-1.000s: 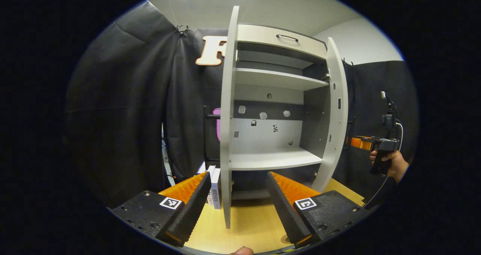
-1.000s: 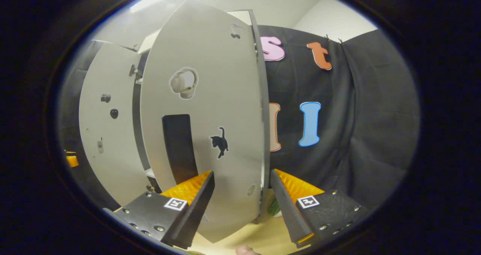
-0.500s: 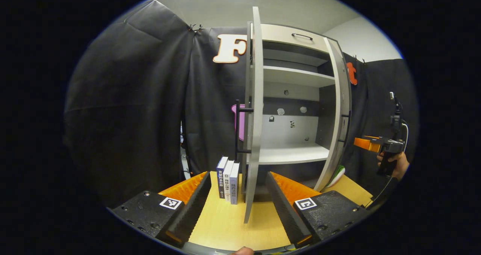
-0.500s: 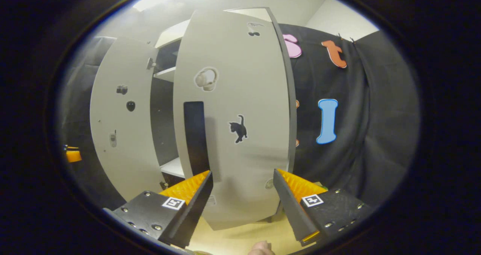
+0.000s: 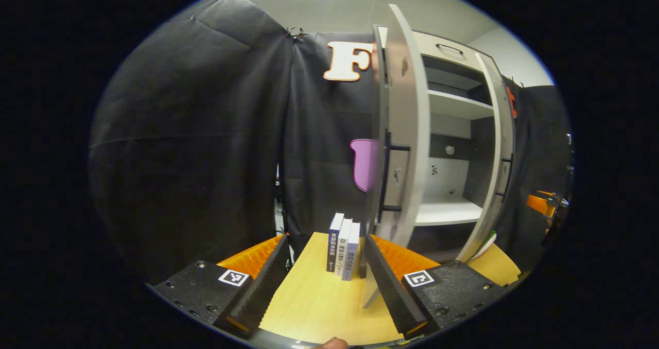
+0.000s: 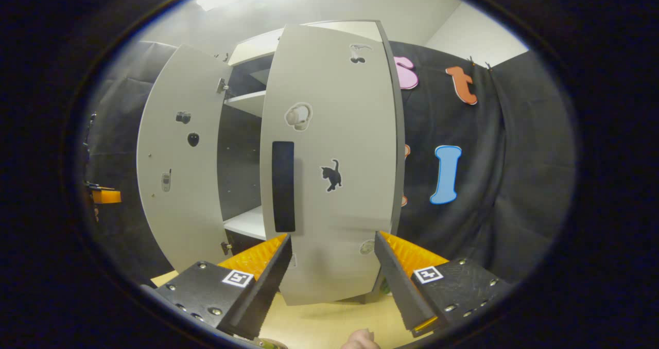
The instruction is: Grasp the bottle in the cabinet with the left hand and place it on the coaster, then close the right door with the right hand and the left door with the left hand.
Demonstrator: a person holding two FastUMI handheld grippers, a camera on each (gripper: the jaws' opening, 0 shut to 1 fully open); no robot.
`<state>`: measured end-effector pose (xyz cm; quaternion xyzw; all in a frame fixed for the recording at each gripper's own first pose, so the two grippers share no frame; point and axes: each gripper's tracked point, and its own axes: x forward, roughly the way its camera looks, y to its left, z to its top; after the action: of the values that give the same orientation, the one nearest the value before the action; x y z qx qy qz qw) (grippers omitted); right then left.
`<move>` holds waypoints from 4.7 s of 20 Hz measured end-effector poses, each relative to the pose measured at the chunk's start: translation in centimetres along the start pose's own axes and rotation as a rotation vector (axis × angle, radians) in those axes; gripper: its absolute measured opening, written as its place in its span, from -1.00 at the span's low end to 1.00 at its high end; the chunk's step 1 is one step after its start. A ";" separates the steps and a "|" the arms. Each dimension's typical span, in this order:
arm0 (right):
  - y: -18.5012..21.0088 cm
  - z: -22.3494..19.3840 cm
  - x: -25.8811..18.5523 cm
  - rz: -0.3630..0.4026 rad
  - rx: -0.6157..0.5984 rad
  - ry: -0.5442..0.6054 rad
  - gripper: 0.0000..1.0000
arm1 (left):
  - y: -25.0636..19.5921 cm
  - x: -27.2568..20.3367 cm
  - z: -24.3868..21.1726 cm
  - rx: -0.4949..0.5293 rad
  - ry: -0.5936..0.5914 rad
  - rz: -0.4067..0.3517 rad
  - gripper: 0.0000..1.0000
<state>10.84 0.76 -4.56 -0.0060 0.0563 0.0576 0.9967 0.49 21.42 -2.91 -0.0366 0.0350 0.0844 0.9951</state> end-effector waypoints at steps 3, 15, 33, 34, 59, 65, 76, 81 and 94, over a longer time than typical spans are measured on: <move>0.7 0.5 -1.7 0.011 0.016 -0.005 0.94 | 1.8 1.7 0.9 0.000 -0.004 0.029 0.88; 0.3 2.2 -6.4 0.023 0.021 -0.022 0.94 | -0.2 7.8 5.7 -0.053 -0.028 -0.073 0.87; -1.6 2.6 -7.8 -0.019 0.048 -0.040 0.94 | -9.4 7.7 7.3 0.085 -0.077 -0.197 0.70; -1.5 2.7 -7.8 -0.018 0.051 -0.038 0.95 | -9.6 7.7 7.4 0.082 -0.083 -0.190 0.70; -1.6 5.2 -10.6 -0.110 0.039 -0.091 0.94 | -17.8 7.3 6.5 -0.025 -0.054 -0.299 0.88; -0.6 5.4 -11.6 -0.081 0.040 -0.079 0.94 | -17.8 3.2 5.2 0.058 -0.051 -0.260 0.89; 0.0 5.7 -12.6 -0.125 -0.038 -0.099 0.84 | -17.9 -1.7 2.4 0.106 -0.023 -0.249 0.88; 0.2 6.3 -12.7 -0.162 -0.055 -0.114 0.84 | -18.2 -2.0 2.5 0.109 -0.010 -0.283 0.89; 3.4 6.1 -14.3 -0.177 -0.101 -0.111 0.91 | -17.0 -2.4 3.1 0.057 -0.030 -0.318 0.80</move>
<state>-2.98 2.66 3.08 -0.0580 -0.0028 -0.0277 0.9979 1.22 4.58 1.46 -0.0121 0.0165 -0.0746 0.9970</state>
